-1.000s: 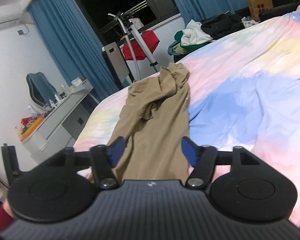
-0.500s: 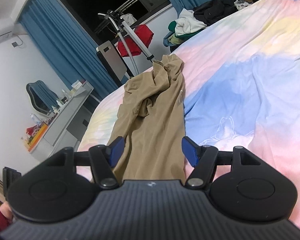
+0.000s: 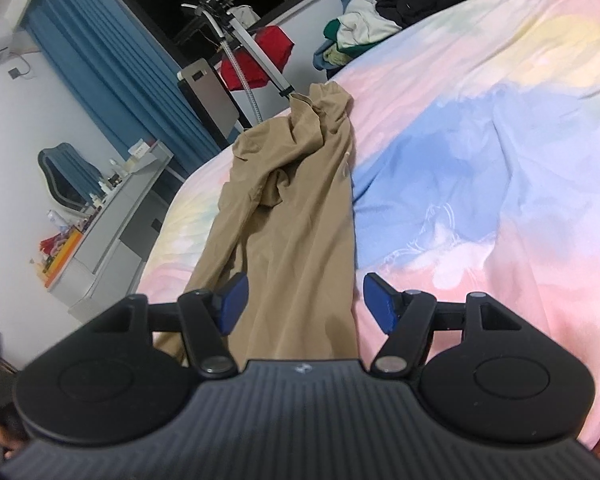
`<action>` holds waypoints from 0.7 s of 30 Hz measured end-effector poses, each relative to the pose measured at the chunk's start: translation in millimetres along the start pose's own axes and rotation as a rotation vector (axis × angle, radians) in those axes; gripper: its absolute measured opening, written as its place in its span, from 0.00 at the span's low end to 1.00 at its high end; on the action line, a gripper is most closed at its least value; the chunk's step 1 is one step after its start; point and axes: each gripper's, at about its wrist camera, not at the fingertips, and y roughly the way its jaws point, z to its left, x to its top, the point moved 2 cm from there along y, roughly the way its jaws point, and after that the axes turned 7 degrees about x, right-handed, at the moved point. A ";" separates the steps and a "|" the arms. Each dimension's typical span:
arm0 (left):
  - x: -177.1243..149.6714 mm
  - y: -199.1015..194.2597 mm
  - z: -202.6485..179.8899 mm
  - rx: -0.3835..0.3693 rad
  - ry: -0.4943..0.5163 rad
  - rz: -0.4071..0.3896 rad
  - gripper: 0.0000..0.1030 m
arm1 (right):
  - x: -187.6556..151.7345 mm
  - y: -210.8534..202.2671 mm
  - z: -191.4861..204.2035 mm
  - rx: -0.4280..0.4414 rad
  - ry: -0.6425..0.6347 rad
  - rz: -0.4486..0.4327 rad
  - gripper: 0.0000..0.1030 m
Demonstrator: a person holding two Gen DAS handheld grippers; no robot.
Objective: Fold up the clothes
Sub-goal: 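Grasp the hem end of the tan T-shirt strip with the left gripper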
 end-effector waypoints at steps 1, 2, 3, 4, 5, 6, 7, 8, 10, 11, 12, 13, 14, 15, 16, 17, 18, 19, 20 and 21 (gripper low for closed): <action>2.8 -10.4 -9.9 0.006 0.023 -0.023 0.03 | -0.2 0.2 -0.4 -0.001 0.001 0.003 0.65; 5.7 -17.8 -20.2 0.002 0.039 -0.037 0.03 | -0.5 1.0 -0.9 -0.006 -0.001 0.008 0.65; 7.9 -22.2 -30.0 -0.002 0.056 -0.045 0.03 | -1.1 2.4 -1.3 -0.015 -0.003 0.017 0.65; 9.6 -24.1 -40.0 -0.003 0.078 -0.052 0.03 | -1.7 3.9 -1.4 -0.023 -0.006 0.025 0.65; 11.0 -23.3 -49.4 0.001 0.100 -0.058 0.02 | -2.4 5.5 -1.5 -0.030 -0.009 0.033 0.65; 11.8 -21.1 -57.4 0.002 0.118 -0.061 0.02 | -3.2 6.3 -1.8 -0.033 -0.012 0.039 0.65; 11.5 -16.1 -62.7 -0.005 0.126 -0.056 0.02 | -4.0 6.5 -1.9 -0.036 -0.015 0.043 0.65; 11.0 -10.2 -67.5 -0.013 0.132 -0.050 0.02 | -4.8 6.6 -2.0 -0.040 -0.020 0.047 0.65; 9.2 6.5 -74.8 -0.030 0.131 -0.033 0.03 | -6.6 6.7 -2.4 -0.048 -0.027 0.055 0.65; 7.3 16.2 -76.0 -0.039 0.122 -0.023 0.04 | -7.4 7.2 -2.9 -0.052 -0.029 0.062 0.65; 4.8 25.1 -75.5 -0.050 0.113 -0.012 0.05 | -8.2 7.8 -3.4 -0.055 -0.030 0.071 0.65; 2.3 34.0 -75.0 -0.060 0.103 -0.002 0.08 | -9.1 8.4 -4.0 -0.059 -0.031 0.079 0.65; 0.4 42.6 -74.6 -0.071 0.093 0.005 0.14 | -10.1 9.3 -4.5 -0.060 -0.030 0.089 0.65; -0.5 48.0 -73.1 -0.086 0.077 0.007 0.16 | -11.1 10.2 -5.0 -0.060 -0.026 0.100 0.65; -1.3 47.5 -69.1 -0.110 0.056 0.000 0.25 | -12.1 11.2 -5.5 -0.059 -0.022 0.110 0.65; -1.7 45.1 -64.7 -0.140 0.032 -0.015 0.33 | -12.9 11.9 -6.7 -0.056 -0.016 0.121 0.65; -2.1 42.2 -59.7 -0.166 0.005 -0.034 0.39 | -13.8 13.0 -7.9 -0.054 -0.011 0.132 0.65; -2.8 38.5 -53.4 -0.187 -0.030 -0.061 0.49 | -14.7 14.5 -8.8 -0.053 -0.004 0.143 0.65; -3.4 34.9 -47.0 -0.208 -0.064 -0.088 0.55 | -15.6 16.0 -9.6 -0.053 0.003 0.155 0.65; -4.3 32.2 -39.1 -0.226 -0.108 -0.117 0.57 | -16.4 17.6 -10.0 -0.053 0.009 0.167 0.65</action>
